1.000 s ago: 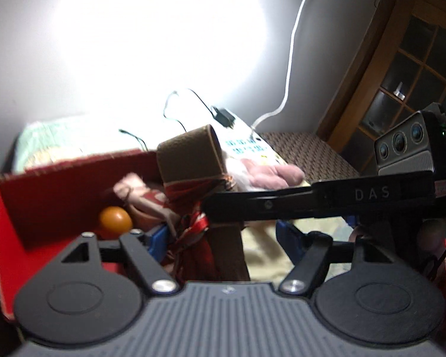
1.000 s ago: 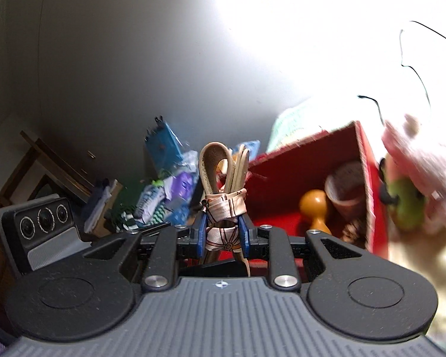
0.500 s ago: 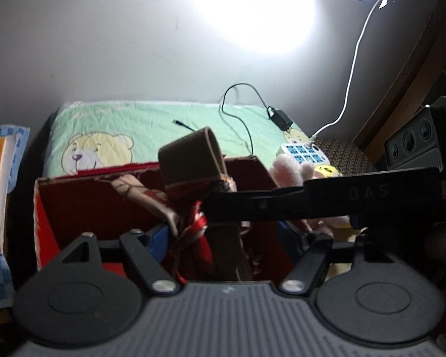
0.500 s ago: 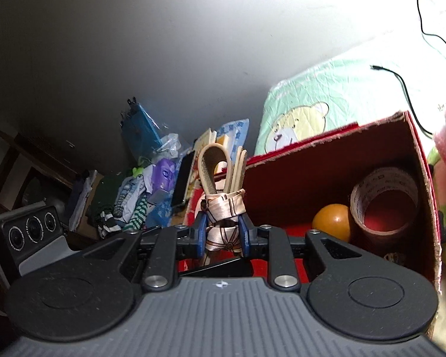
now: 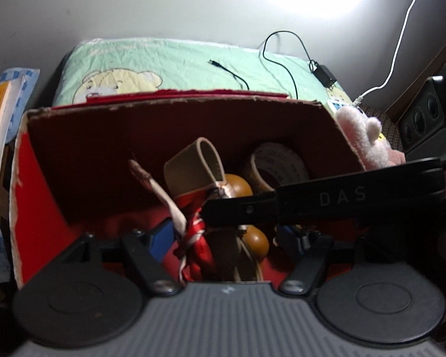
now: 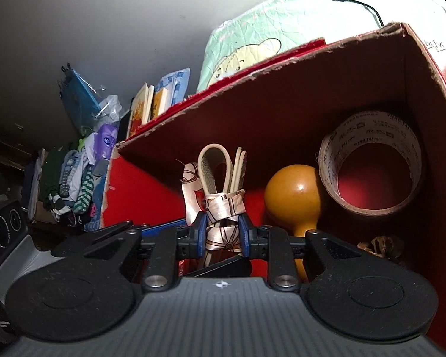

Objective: Organize objects
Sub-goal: 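Lower the leather strap into the box beside the wooden gourd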

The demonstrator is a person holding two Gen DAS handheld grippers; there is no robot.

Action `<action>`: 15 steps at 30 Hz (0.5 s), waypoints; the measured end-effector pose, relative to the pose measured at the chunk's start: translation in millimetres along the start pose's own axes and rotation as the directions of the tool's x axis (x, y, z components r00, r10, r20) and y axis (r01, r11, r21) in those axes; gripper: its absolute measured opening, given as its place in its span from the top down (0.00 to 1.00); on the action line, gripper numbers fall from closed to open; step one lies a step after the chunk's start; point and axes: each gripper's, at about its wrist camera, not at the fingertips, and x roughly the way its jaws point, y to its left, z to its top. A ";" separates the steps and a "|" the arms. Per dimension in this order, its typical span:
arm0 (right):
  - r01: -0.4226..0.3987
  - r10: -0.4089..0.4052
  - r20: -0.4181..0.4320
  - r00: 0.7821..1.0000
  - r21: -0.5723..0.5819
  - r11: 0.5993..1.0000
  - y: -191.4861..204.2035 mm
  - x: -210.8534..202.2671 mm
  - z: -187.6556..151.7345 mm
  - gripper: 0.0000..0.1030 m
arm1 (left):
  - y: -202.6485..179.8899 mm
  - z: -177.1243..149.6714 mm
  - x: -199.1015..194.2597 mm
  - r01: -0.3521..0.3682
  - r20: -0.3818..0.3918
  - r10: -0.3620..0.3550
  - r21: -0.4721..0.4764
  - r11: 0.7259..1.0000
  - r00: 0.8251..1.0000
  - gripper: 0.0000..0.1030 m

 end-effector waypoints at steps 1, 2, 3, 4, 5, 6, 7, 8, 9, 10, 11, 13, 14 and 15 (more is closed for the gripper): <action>0.012 -0.012 -0.010 1.000 -0.005 1.000 0.0 2.2 -0.1 0.76 | 0.0 0.3 2.1 -0.009 -0.012 0.009 0.000 1.000 1.000 0.29; 0.022 -0.022 -0.019 1.000 -0.008 1.000 -0.6 5.1 0.1 0.76 | 0.2 1.2 2.3 -0.009 -0.016 0.009 -0.002 1.000 1.000 0.29; 0.029 -0.029 -0.026 0.999 -0.010 1.000 -1.5 6.6 0.4 0.76 | 0.9 2.9 3.8 -0.016 -0.021 0.016 -0.003 1.000 1.000 0.29; 0.034 -0.035 -0.033 0.999 -0.008 0.999 -2.3 8.4 0.7 0.76 | 1.6 4.2 5.8 -0.024 -0.034 0.024 -0.008 1.000 0.999 0.29; 0.040 -0.040 -0.039 0.998 -0.005 0.999 -3.2 10.2 0.7 0.76 | 2.3 5.3 7.8 -0.032 -0.047 0.031 -0.014 0.999 0.998 0.29; 0.047 -0.047 -0.045 0.998 -0.001 0.999 -3.8 11.6 0.9 0.76 | 3.2 6.0 9.5 -0.039 -0.055 0.037 -0.019 0.999 0.998 0.30; 0.052 -0.052 -0.051 0.997 0.004 0.999 -4.5 12.2 1.2 0.76 | 3.2 6.5 9.9 -0.045 -0.060 0.044 -0.020 0.999 0.997 0.30; 0.057 -0.056 -0.057 0.997 0.006 0.998 -4.6 12.8 1.7 0.76 | 2.8 7.1 11.1 -0.054 -0.068 0.053 -0.018 0.998 0.996 0.30; 0.066 -0.065 -0.060 0.996 0.003 0.998 -3.8 12.9 1.9 0.76 | 1.5 7.5 11.6 -0.065 -0.074 0.064 -0.012 0.998 0.995 0.30; 0.078 -0.078 -0.063 0.995 0.001 0.997 -3.3 13.1 1.6 0.76 | -0.4 8.0 12.6 -0.078 -0.080 0.077 0.000 0.997 0.994 0.30; 0.091 -0.091 -0.069 0.993 -0.002 0.996 -1.9 13.8 2.4 0.76 | -1.8 8.4 13.8 -0.087 -0.086 0.088 0.011 0.996 0.992 0.30; 0.104 -0.104 -0.086 0.991 -0.009 0.995 -1.0 16.0 2.3 0.76 | -3.9 9.2 17.1 -0.102 -0.103 0.104 0.029 0.994 0.989 0.30; 0.109 -0.110 -0.094 0.990 -0.009 0.994 -1.0 17.2 2.0 0.76 | -5.3 9.7 18.8 -0.112 -0.115 0.116 0.037 0.993 0.987 0.30; 0.115 -0.115 -0.099 0.988 -0.008 0.993 -1.6 17.4 1.6 0.76 | -6.9 9.9 20.2 -0.122 -0.126 0.127 0.045 0.991 0.984 0.30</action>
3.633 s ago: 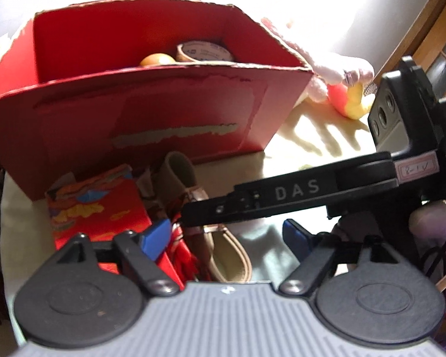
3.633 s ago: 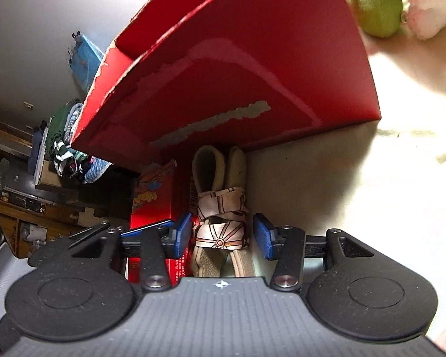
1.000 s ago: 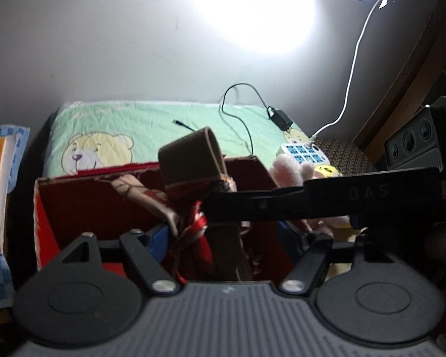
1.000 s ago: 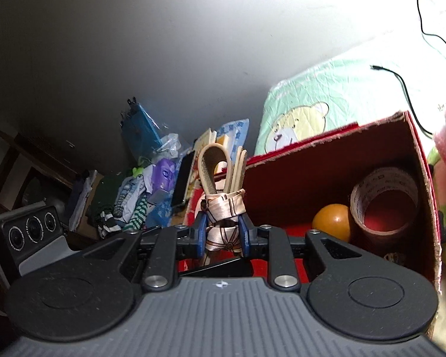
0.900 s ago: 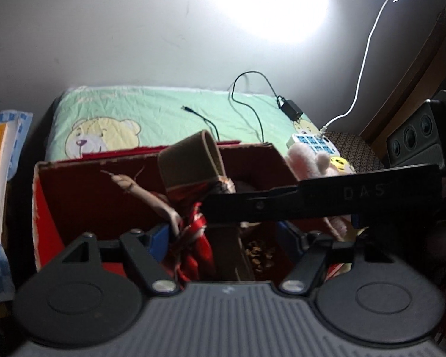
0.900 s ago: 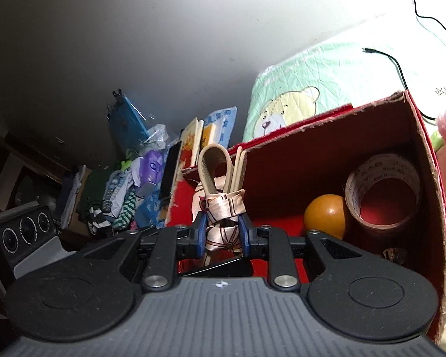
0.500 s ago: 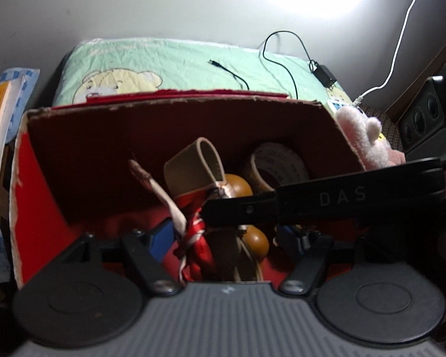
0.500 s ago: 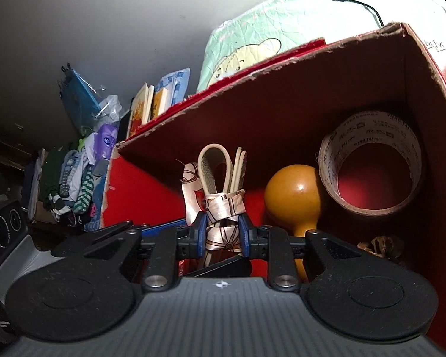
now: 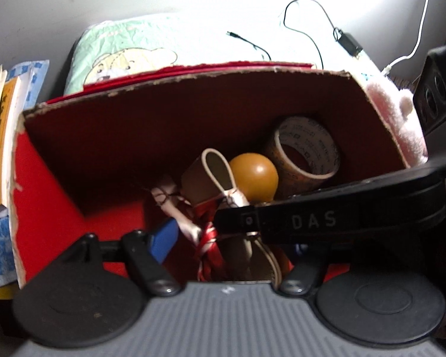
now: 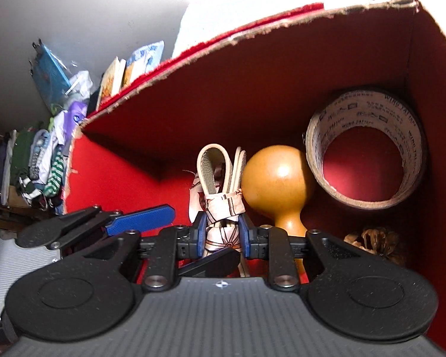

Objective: Organize objects
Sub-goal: 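Lower the leather strap into the box beside the wooden gourd, then open the right gripper to release the leather strap in the box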

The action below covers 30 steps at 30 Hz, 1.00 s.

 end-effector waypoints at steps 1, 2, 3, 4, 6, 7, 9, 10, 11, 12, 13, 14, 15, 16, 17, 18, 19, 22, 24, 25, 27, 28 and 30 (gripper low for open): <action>0.003 -0.003 -0.001 1.000 0.000 1.000 -0.3 0.2 -0.3 0.76 | -1.3 0.9 1.4 -0.007 -0.007 0.007 0.007 1.000 1.000 0.30; 0.006 -0.006 -0.001 1.000 -0.001 1.000 -0.2 0.2 -0.4 0.76 | -2.0 1.1 1.8 -0.011 -0.009 0.011 0.011 1.000 1.000 0.30; 0.011 -0.011 -0.001 1.000 -0.001 1.000 0.0 0.1 -0.4 0.76 | -2.0 1.0 1.9 -0.014 -0.010 0.015 0.011 1.000 1.000 0.29; 0.019 -0.019 0.001 1.000 -0.003 1.000 1.0 0.3 -0.5 0.75 | -1.8 0.9 2.0 -0.019 -0.012 0.019 0.010 1.000 1.000 0.29; 0.034 -0.034 0.006 0.999 -0.006 0.999 2.8 -0.1 -1.2 0.75 | -2.1 0.5 2.0 -0.029 -0.012 0.030 0.012 0.999 0.999 0.28; 0.037 -0.037 0.006 0.999 -0.006 0.999 2.8 -0.1 -1.7 0.75 | -3.2 0.5 2.3 -0.038 -0.011 0.039 0.015 0.999 0.999 0.28; 0.033 -0.033 0.004 0.999 0.005 0.999 0.7 0.3 -2.1 0.75 | -6.4 -0.1 1.8 -0.062 -0.002 0.062 0.031 0.998 0.998 0.27; 0.028 -0.028 0.002 1.000 0.015 1.000 -0.8 1.2 -2.0 0.75 | -8.1 -0.3 1.4 -0.074 0.002 0.074 0.041 0.996 0.997 0.27; 0.023 -0.023 -0.001 1.000 0.025 0.999 -2.5 1.8 -2.2 0.74 | -9.6 -0.5 1.4 -0.086 0.004 0.086 0.047 0.995 0.996 0.26; 0.018 -0.018 -0.003 1.000 0.031 0.999 -4.3 1.8 -2.5 0.74 | -10.8 -0.5 1.8 -0.096 0.005 0.096 0.051 0.994 0.995 0.25; 0.014 -0.014 -0.004 1.000 0.034 0.999 -5.4 1.6 -2.5 0.74 | -11.5 -0.7 1.7 -0.103 0.006 0.103 0.054 0.993 0.995 0.24; 0.012 -0.012 -0.005 1.000 0.037 0.999 -5.9 1.4 -2.4 0.73 | -12.1 -0.9 1.4 -0.111 0.008 0.110 0.057 0.992 0.994 0.24; 0.012 -0.012 -0.006 1.000 0.038 0.999 -6.1 1.2 -2.5 0.73 | -12.8 -1.0 1.0 -0.117 0.011 0.117 0.060 0.991 0.993 0.23; 0.013 -0.013 -0.006 1.000 0.039 0.999 -6.3 0.9 -2.7 0.73 | -13.7 -1.1 0.8 -0.124 0.013 0.123 0.063 0.990 0.992 0.23; 0.012 -0.012 -0.006 1.000 0.041 0.999 -6.5 0.4 -2.6 0.72 | -14.5 -1.3 0.7 -0.132 0.015 0.131 0.068 0.989 0.991 0.22; 0.011 -0.010 -0.006 1.000 0.044 0.999 -7.0 0.2 -2.8 0.72 | -15.4 -1.4 0.5 -0.140 0.018 0.139 0.072 0.987 0.990 0.22; 0.009 -0.009 -0.005 1.000 0.047 0.999 -7.0 -0.1 -3.2 0.72 | -16.4 -1.3 0.7 -0.147 0.020 0.146 0.075 0.986 0.989 0.21; 0.006 -0.006 -0.001 1.000 0.054 0.999 -7.2 -0.3 -3.4 0.72 | -17.0 -1.3 0.5 -0.156 0.022 0.155 0.076 0.985 0.988 0.21; 0.002 -0.002 0.002 1.000 0.058 0.998 -7.8 -0.3 -3.8 0.72 | -17.0 -1.1 0.5 -0.162 0.024 0.160 0.073 0.984 0.987 0.20; 0.000 0.000 0.002 1.000 0.060 0.998 -8.1 -0.1 -3.7 0.72 | -17.2 -1.1 0.3 -0.165 0.025 0.163 0.075 0.984 0.986 0.20; -0.004 0.004 0.004 1.000 0.064 0.998 -9.1 -0.2 -3.7 0.72 | -18.2 -1.7 -0.3 -0.171 0.029 0.169 0.079 0.982 0.985 0.19; -0.005 0.005 0.005 1.000 0.063 0.998 -9.1 0.0 -3.7 0.72 | -18.4 -1.8 -0.4 -0.173 0.030 0.171 0.079 0.982 0.985 0.19; -0.006 0.005 0.008 1.000 0.061 0.998 -8.9 -0.2 -3.9 0.72 | -18.6 -1.9 -0.5 -0.173 0.032 0.171 0.078 0.982 0.985 0.19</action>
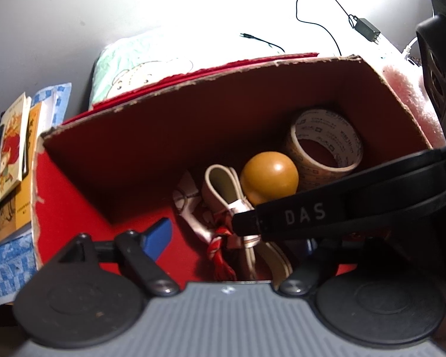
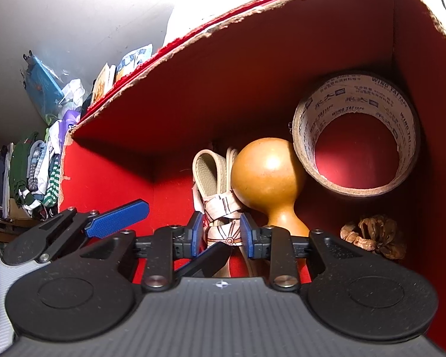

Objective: Organize objects
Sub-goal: 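Open the right gripper to release the leather strap in the box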

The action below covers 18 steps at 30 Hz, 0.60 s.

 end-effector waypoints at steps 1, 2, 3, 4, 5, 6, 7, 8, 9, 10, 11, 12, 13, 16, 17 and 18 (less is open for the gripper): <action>-0.001 0.001 0.001 1.000 0.001 1.000 -0.3 0.0 -0.1 0.72 | -0.1 0.0 0.2 -0.001 0.000 0.001 0.000 1.000 1.000 0.19; -0.004 0.004 0.001 1.000 0.003 1.000 -0.8 0.0 -0.3 0.72 | -0.2 -0.2 0.1 -0.002 0.001 0.002 -0.001 1.000 1.000 0.19; -0.008 0.008 0.002 1.000 0.007 1.000 -1.9 0.1 -0.3 0.72 | -0.5 -0.3 -0.1 -0.005 0.002 0.005 0.000 1.000 1.000 0.19; -0.013 0.013 0.003 1.000 0.011 1.000 -3.8 -0.9 -0.8 0.72 | -1.0 -0.4 -0.4 -0.009 0.005 0.009 0.001 1.000 1.000 0.18; -0.016 0.016 0.003 1.000 0.014 1.000 -4.2 -0.6 -0.9 0.72 | -1.5 -0.5 -0.7 -0.012 0.007 0.012 0.001 1.000 1.000 0.18; -0.019 0.019 0.005 1.000 0.016 1.000 -4.5 -0.5 -1.0 0.72 | -1.8 -0.6 -0.9 -0.016 0.008 0.016 0.001 1.000 1.000 0.18; -0.021 0.021 0.006 1.000 0.018 1.000 -4.5 -0.4 -1.0 0.72 | -2.3 -0.6 -1.1 -0.019 0.010 0.019 0.002 1.000 1.000 0.18; -0.023 0.023 0.007 1.000 0.019 1.000 -4.5 -0.4 -0.8 0.72 | -2.6 -0.6 -1.4 -0.023 0.013 0.023 0.003 1.000 1.000 0.17; -0.025 0.025 0.009 1.000 0.020 0.999 -4.4 -0.5 -0.7 0.72 | -3.1 -0.7 -1.5 -0.027 0.015 0.027 0.004 1.000 1.000 0.17; -0.027 0.027 0.010 1.000 0.021 0.999 -4.7 -0.6 -0.7 0.72 | -3.8 -0.9 -1.8 -0.032 0.017 0.032 0.006 0.999 0.999 0.17; -0.029 0.028 0.011 1.000 0.022 0.999 -4.1 -0.3 -0.5 0.72 | -4.3 -1.0 -2.1 -0.036 0.019 0.036 0.008 0.999 0.999 0.16; -0.030 0.030 0.013 0.999 0.022 0.999 -4.0 -0.6 -0.4 0.72 | -4.9 -1.1 -2.3 -0.040 0.021 0.040 0.010 0.999 0.999 0.16; -0.031 0.031 0.015 0.999 0.022 0.999 -4.3 -0.9 -0.5 0.72 | -5.2 -1.1 -2.7 -0.044 0.023 0.044 0.012 0.999 0.999 0.16; -0.036 0.035 0.020 0.999 0.019 0.999 -5.5 -2.4 -1.4 0.72 | -6.3 -1.2 -3.3 -0.056 0.028 0.055 0.017 0.998 0.998 0.15; -0.037 0.036 0.021 0.999 0.017 0.999 -5.3 -2.3 -1.1 0.72 | -6.8 -1.1 -3.5 -0.059 0.030 0.059 0.019 0.998 0.998 0.14; -0.037 0.037 0.021 0.999 0.016 0.999 -5.2 -2.6 -0.9 0.72 | -7.2 -1.0 -3.5 -0.063 0.031 0.062 0.022 0.998 0.998 0.14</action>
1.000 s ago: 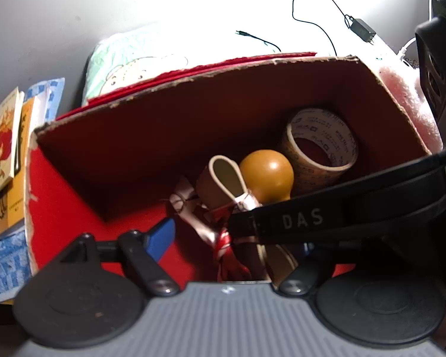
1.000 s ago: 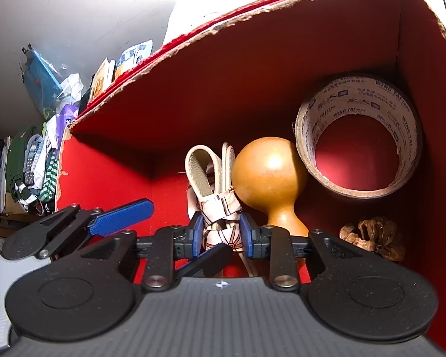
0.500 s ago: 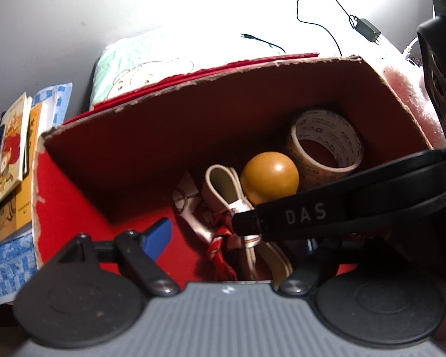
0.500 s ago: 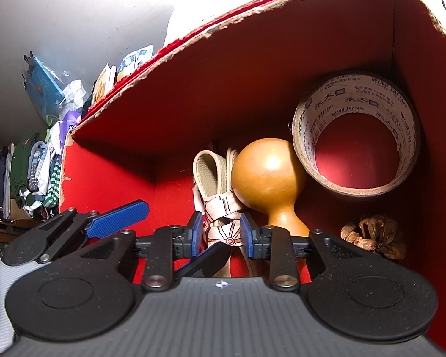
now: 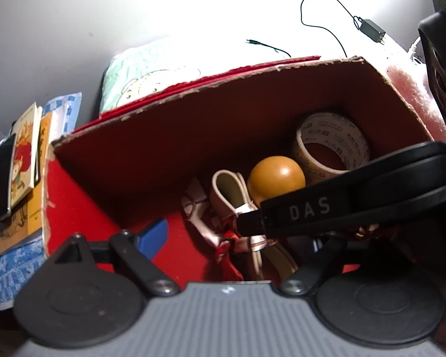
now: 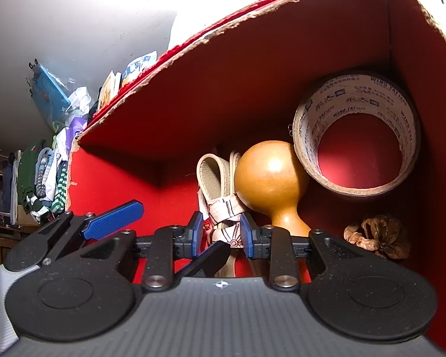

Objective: Organize objects
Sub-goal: 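Open the right gripper to release the leather strap in the box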

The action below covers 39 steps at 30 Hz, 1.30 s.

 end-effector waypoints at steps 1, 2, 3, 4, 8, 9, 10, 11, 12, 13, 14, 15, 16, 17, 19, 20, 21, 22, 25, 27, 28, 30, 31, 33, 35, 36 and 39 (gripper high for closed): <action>0.000 0.000 0.000 1.000 -0.001 1.000 0.4 0.2 0.2 0.72 | -0.6 0.0 0.0 -0.004 0.001 0.004 0.003 1.000 1.000 0.14; 0.000 0.000 0.000 1.000 -0.002 1.000 0.3 0.3 0.4 0.72 | -1.1 -0.3 -0.2 -0.007 0.003 0.007 0.005 1.000 1.000 0.14; 0.000 0.000 0.000 1.000 -0.001 1.000 0.4 0.2 0.2 0.72 | -1.4 -0.5 -0.5 -0.010 0.004 0.010 0.007 1.000 1.000 0.14; -0.001 0.001 0.000 1.000 -0.001 1.000 0.4 0.2 0.2 0.72 | -1.7 -0.6 -0.6 -0.012 0.005 0.012 0.009 1.000 1.000 0.13; -0.005 0.005 0.005 1.000 -0.009 1.000 1.8 0.4 0.3 0.72 | -2.2 -1.2 -0.8 -0.015 0.006 0.015 0.010 1.000 1.000 0.13; -0.006 0.006 0.007 1.000 -0.011 1.000 2.0 0.3 0.1 0.72 | -2.2 -1.4 -0.9 -0.016 0.007 0.016 0.010 1.000 1.000 0.12; -0.008 0.008 0.010 1.000 -0.013 1.000 2.4 0.4 -0.1 0.72 | -2.7 -1.5 -0.9 -0.017 0.008 0.017 0.010 1.000 1.000 0.12; -0.010 0.010 0.014 1.000 -0.017 1.000 2.8 0.4 -0.5 0.72 | -2.7 -1.5 -1.1 -0.019 0.009 0.019 0.010 1.000 1.000 0.12; -0.013 0.013 0.018 1.000 -0.021 1.000 2.9 -0.2 -0.9 0.72 | -2.7 -1.6 -1.4 -0.020 0.010 0.020 0.009 1.000 1.000 0.12; -0.015 0.016 0.023 1.000 -0.026 1.000 2.8 -0.6 -1.4 0.72 | -2.7 -1.7 -1.5 -0.022 0.011 0.022 0.009 1.000 1.000 0.11; -0.016 0.017 0.026 1.000 -0.030 0.999 3.2 -0.6 -1.6 0.73 | -2.7 -1.7 -1.7 -0.023 0.013 0.023 0.008 1.000 1.000 0.11; -0.017 0.018 0.027 0.999 -0.033 0.999 3.5 -0.5 -1.6 0.73 | -2.6 -1.8 -1.8 -0.024 0.014 0.023 0.008 1.000 1.000 0.11; -0.019 0.020 0.029 0.999 -0.035 0.999 4.0 -0.1 -1.4 0.73 | -2.4 -1.9 -2.0 -0.024 0.014 0.024 0.008 1.000 1.000 0.11; -0.021 0.022 0.029 0.999 -0.037 0.999 4.1 0.1 -1.0 0.73 | -2.4 -1.9 -2.0 -0.024 0.014 0.024 0.008 1.000 1.000 0.11; -0.023 0.024 0.031 0.999 -0.037 0.999 4.2 0.2 -0.7 0.73 | -2.3 -1.5 -2.0 -0.029 0.013 0.028 0.008 1.000 1.000 0.11; -0.023 0.024 0.031 0.999 -0.037 0.999 4.4 0.4 -0.4 0.73 | -2.4 -1.6 -2.0 -0.030 0.014 0.030 0.010 0.999 0.999 0.11; -0.023 0.025 0.032 0.999 -0.038 0.999 4.3 0.3 -0.3 0.73 | -2.6 -1.6 -2.2 -0.033 0.015 0.033 0.011 0.999 0.999 0.11; -0.025 0.026 0.033 0.999 -0.039 0.999 4.2 0.1 0.0 0.73 | -2.9 -1.8 -2.4 -0.036 0.016 0.036 0.012 0.999 0.999 0.11; -0.035 0.037 0.045 0.998 -0.047 0.998 4.2 -1.5 -0.1 0.73 | -3.4 -2.1 -2.5 -0.048 0.020 0.047 0.013 0.999 0.999 0.11; -0.040 0.043 0.055 0.998 -0.054 0.998 3.9 -2.9 -0.3 0.73 | -3.7 -2.0 -2.5 -0.051 0.020 0.051 0.011 0.999 0.998 0.11; -0.040 0.043 0.058 0.997 -0.054 0.998 4.0 -3.4 -0.6 0.73 | -3.8 -2.0 -2.3 -0.053 0.019 0.053 0.010 0.999 0.998 0.11; -0.044 0.047 0.063 0.997 -0.052 0.998 3.9 -4.1 -1.0 0.73 | -3.9 -2.0 -2.2 -0.057 0.019 0.057 0.008 0.998 0.998 0.11; -0.049 0.052 0.068 0.996 -0.053 0.997 4.3 -4.7 -1.2 0.73 | -3.9 -1.9 -2.4 -0.060 0.021 0.059 0.007 0.998 0.998 0.11; -0.050 0.054 0.075 0.996 -0.056 0.997 4.2 -6.0 -1.5 0.73 | -4.8 -2.4 -3.0 -0.061 0.027 0.061 0.012 0.998 0.998 0.11; -0.049 0.053 0.087 0.995 -0.049 0.998 3.8 -8.2 -2.4 0.73 | -4.2 -2.2 -3.3 -0.065 0.026 0.065 0.003 0.998 0.998 0.11; -0.053 0.058 0.098 0.994 -0.048 0.997 3.6 -9.9 -3.4 0.73 | -3.9 -2.1 -3.6 -0.066 0.026 0.066 -0.001 0.998 0.997 0.11; -0.037 0.043 0.138 0.990 -0.042 0.998 4.9 -15.7 -7.4 0.76 | -5.6 -3.5 -7.2 -0.070 0.029 0.070 -0.005 0.998 0.997 0.11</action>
